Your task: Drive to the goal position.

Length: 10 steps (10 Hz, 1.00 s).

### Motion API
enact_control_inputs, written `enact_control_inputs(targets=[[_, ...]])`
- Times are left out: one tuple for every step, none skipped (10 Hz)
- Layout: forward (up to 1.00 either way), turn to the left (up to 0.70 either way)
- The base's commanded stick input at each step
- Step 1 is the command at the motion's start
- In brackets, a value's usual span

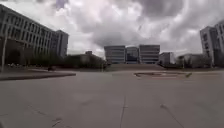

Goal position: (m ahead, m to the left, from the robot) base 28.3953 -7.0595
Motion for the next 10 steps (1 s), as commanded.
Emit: enact_control_inputs(targets=[[0.85,0.0],[0.85,0.0],[0.85,0.0],[0.85,0.0],[0.85,0.0],[0.85,0.0],[0.85,0.0],[0.85,0.0],[0.85,0.0],[0.85,0.0]])
